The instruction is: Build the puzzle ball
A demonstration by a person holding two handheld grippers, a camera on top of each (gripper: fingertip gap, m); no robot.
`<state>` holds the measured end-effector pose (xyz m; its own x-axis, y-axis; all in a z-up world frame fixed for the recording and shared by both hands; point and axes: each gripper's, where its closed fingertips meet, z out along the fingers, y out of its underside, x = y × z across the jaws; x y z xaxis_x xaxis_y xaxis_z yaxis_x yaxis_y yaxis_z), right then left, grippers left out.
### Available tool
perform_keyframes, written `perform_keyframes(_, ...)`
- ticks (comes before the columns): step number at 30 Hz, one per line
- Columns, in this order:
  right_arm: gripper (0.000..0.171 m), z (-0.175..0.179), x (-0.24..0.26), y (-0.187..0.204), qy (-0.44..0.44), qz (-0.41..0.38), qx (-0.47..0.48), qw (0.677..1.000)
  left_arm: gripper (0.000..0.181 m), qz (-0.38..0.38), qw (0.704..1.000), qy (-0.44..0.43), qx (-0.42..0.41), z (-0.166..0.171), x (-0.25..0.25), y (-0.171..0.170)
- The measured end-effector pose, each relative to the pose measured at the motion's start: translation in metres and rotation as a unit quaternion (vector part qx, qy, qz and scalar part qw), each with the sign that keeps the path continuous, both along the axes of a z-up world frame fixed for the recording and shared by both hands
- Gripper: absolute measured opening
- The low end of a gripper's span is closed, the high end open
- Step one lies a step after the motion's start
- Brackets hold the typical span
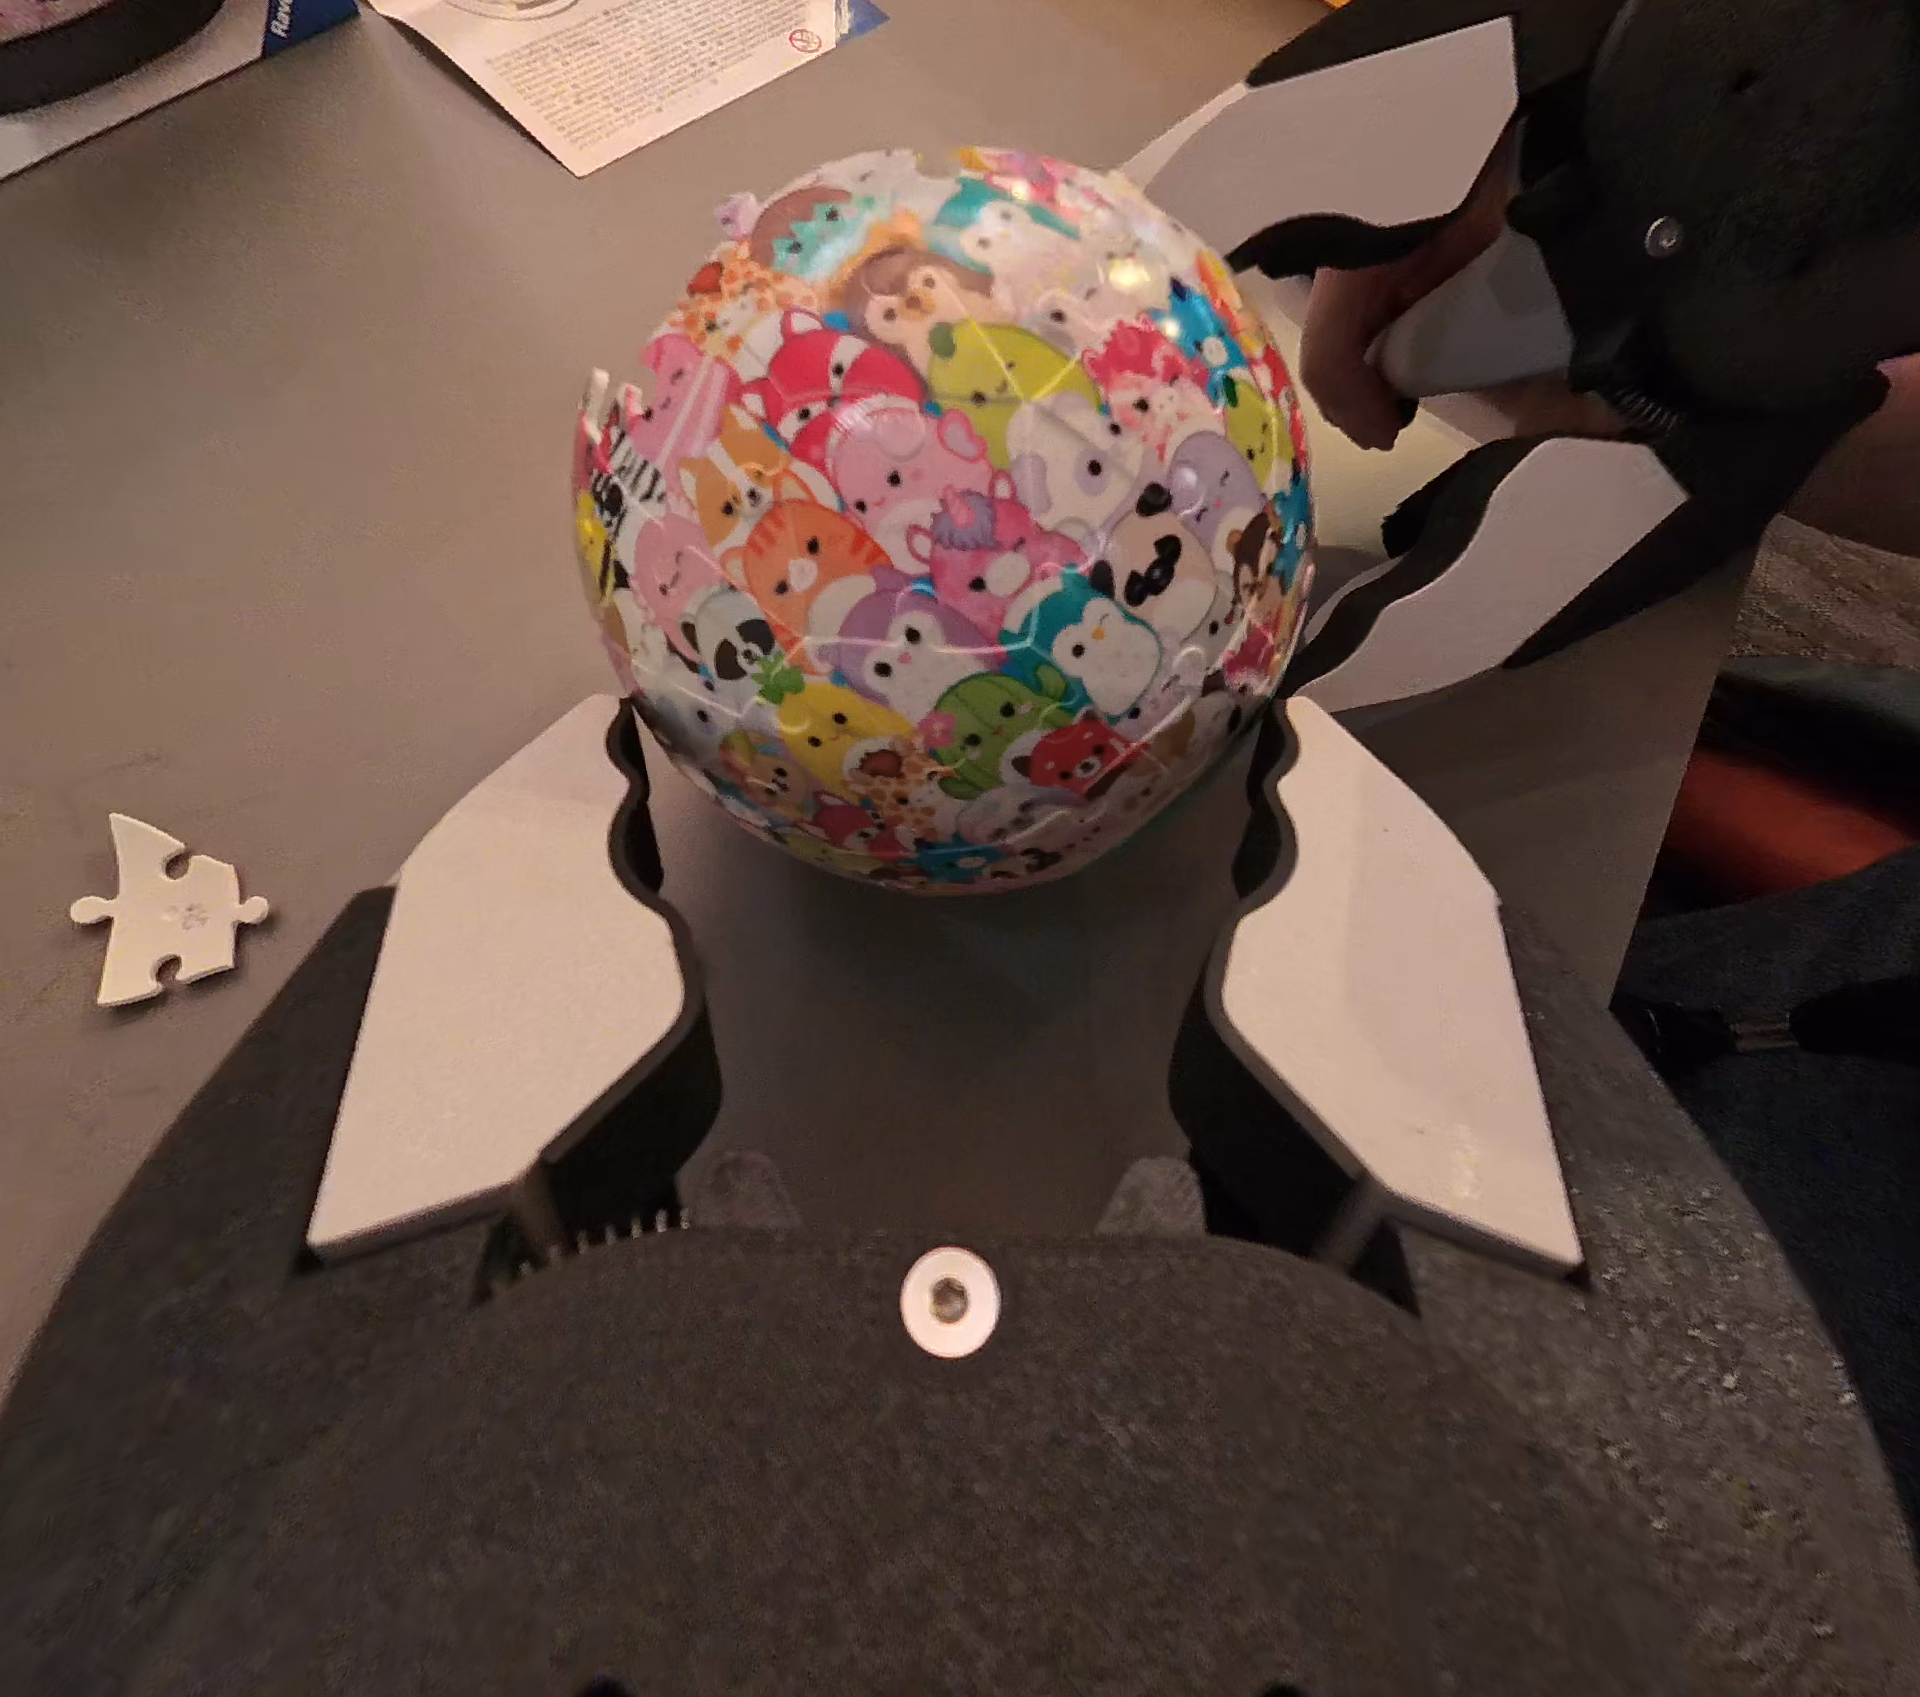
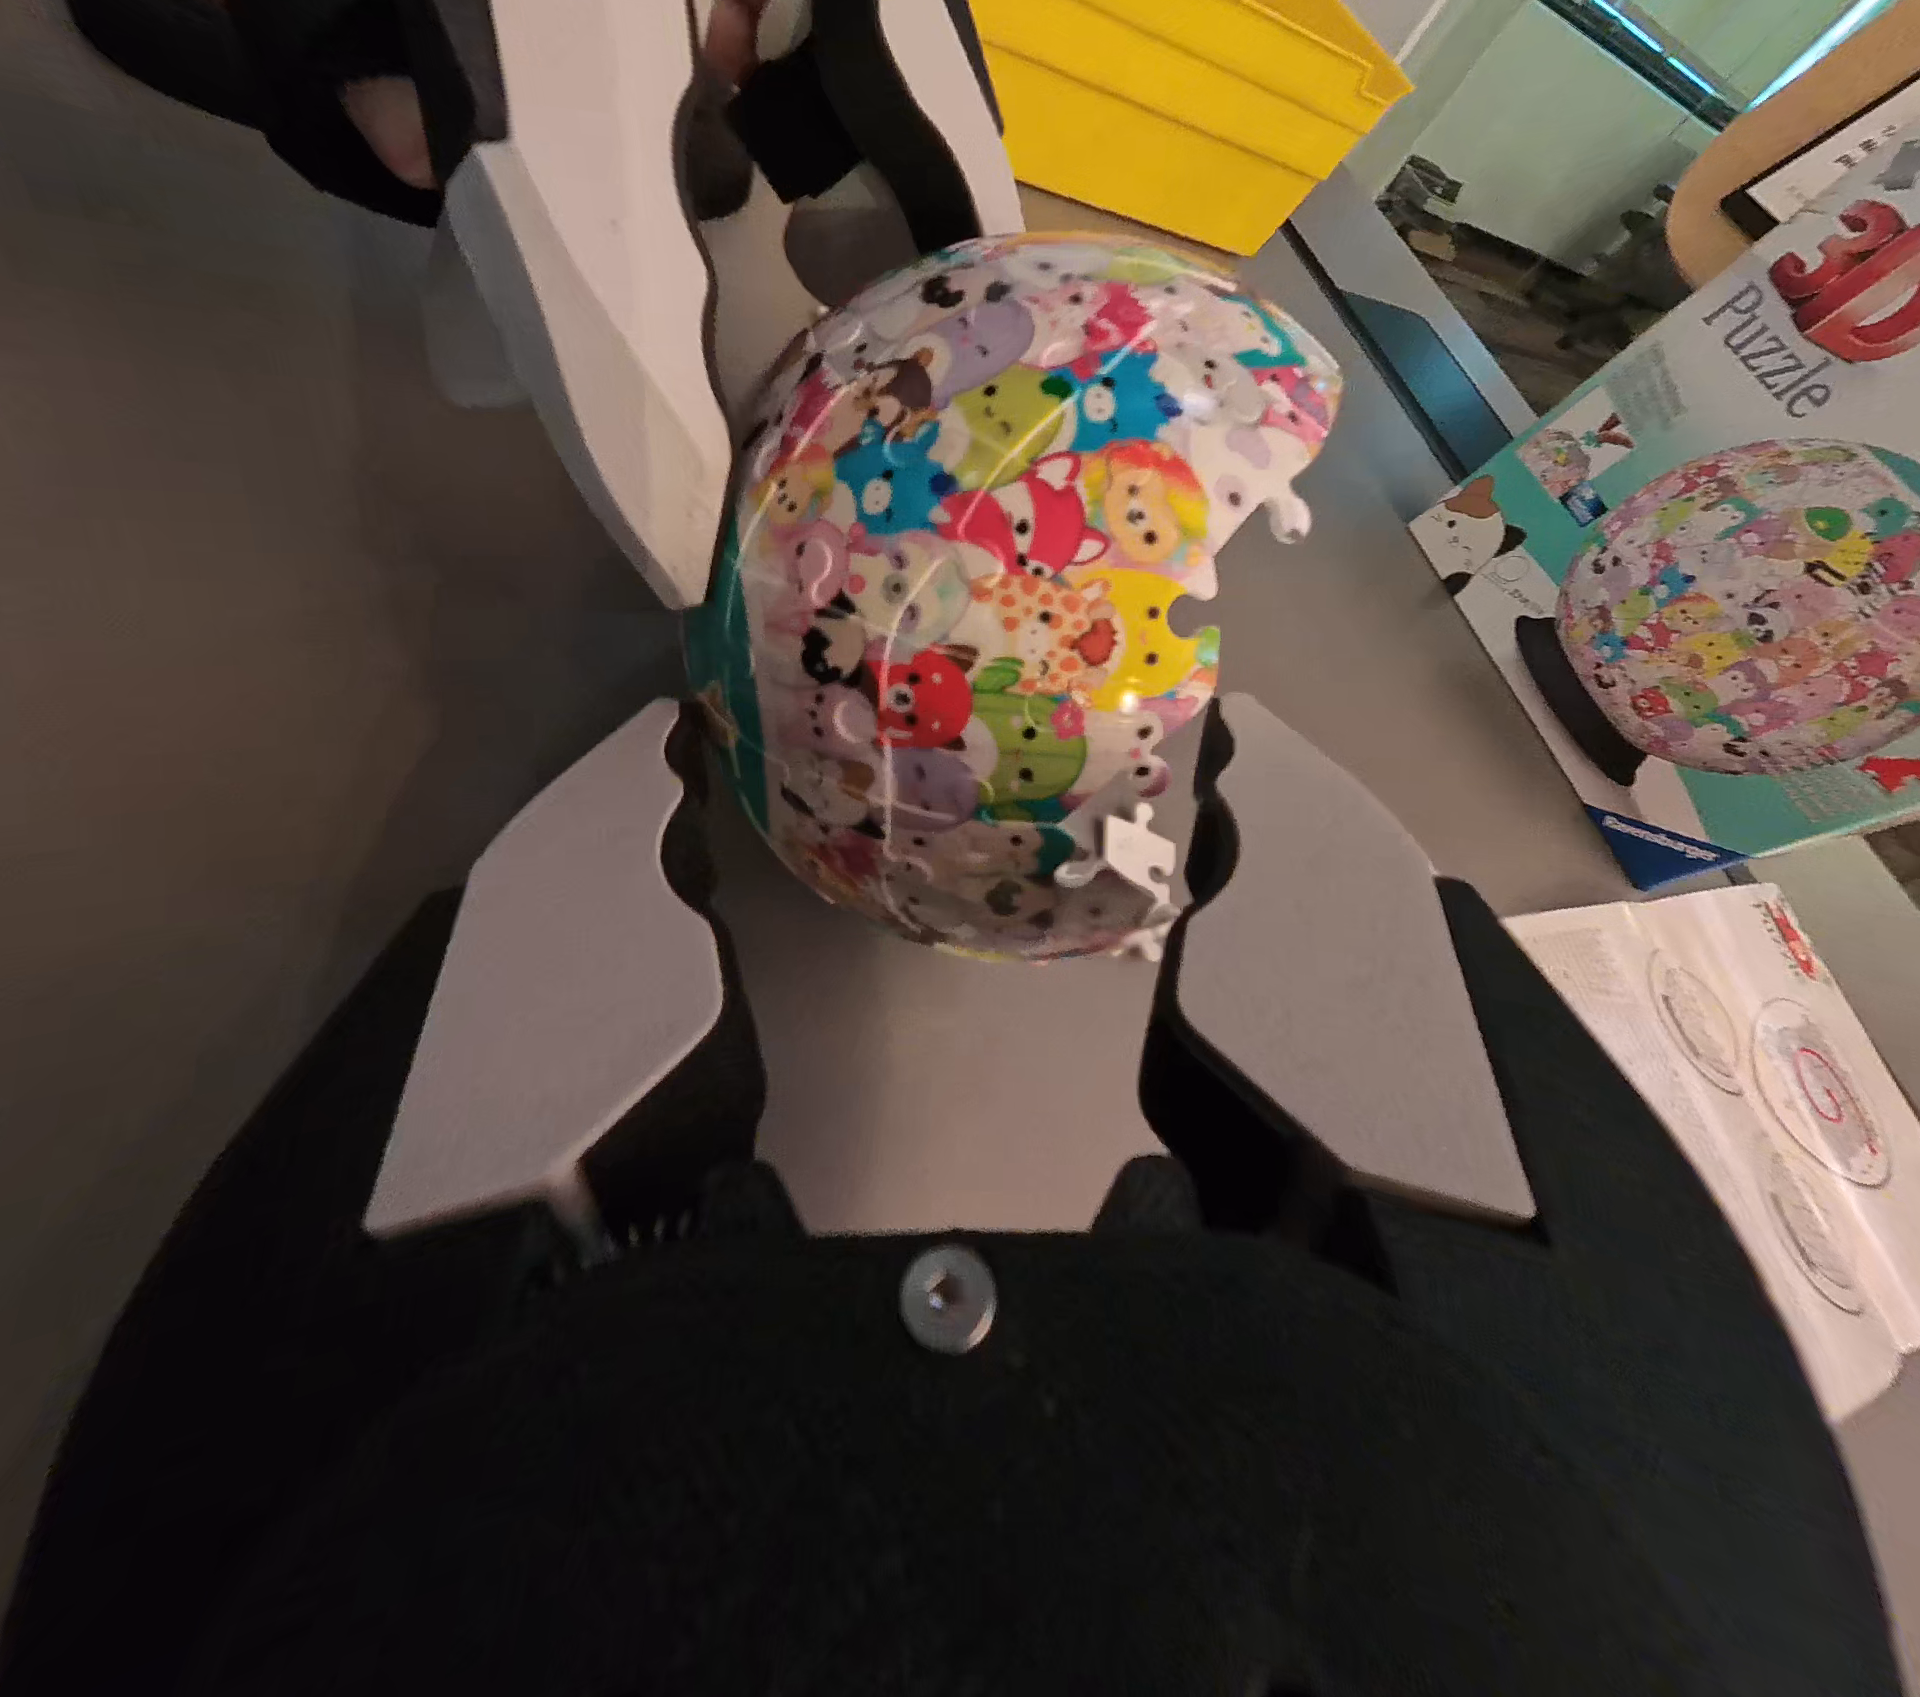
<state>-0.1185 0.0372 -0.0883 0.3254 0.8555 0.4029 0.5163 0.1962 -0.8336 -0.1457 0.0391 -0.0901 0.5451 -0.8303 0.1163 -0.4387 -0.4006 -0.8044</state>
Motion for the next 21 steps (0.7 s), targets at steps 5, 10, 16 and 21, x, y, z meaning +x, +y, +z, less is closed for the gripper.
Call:
perform_keyframes(5,0.088,-0.0041,0.0007,-0.0012,0.001,0.008,-0.025,1.0,0.113,-0.014,1.0,-0.008,0.003,0.0002,0.0022,-0.0026)
perform_keyframes(10,0.08,-0.0062,0.0011,-0.0041,0.011,0.02,-0.055,0.998,0.112,-0.017,1.0,-0.022,0.004,0.0013,0.0032,-0.0018)
perform_keyframes(16,0.078,-0.0029,0.0032,-0.0041,0.04,0.026,-0.093,0.994,0.112,-0.025,0.999,-0.023,0.013,0.0006,0.004,-0.003)
perform_keyframes(21,0.078,-0.0003,0.0055,-0.0017,0.051,0.022,-0.099,0.994,0.122,-0.05,0.998,-0.034,0.03,-0.0028,0.0036,-0.0025)
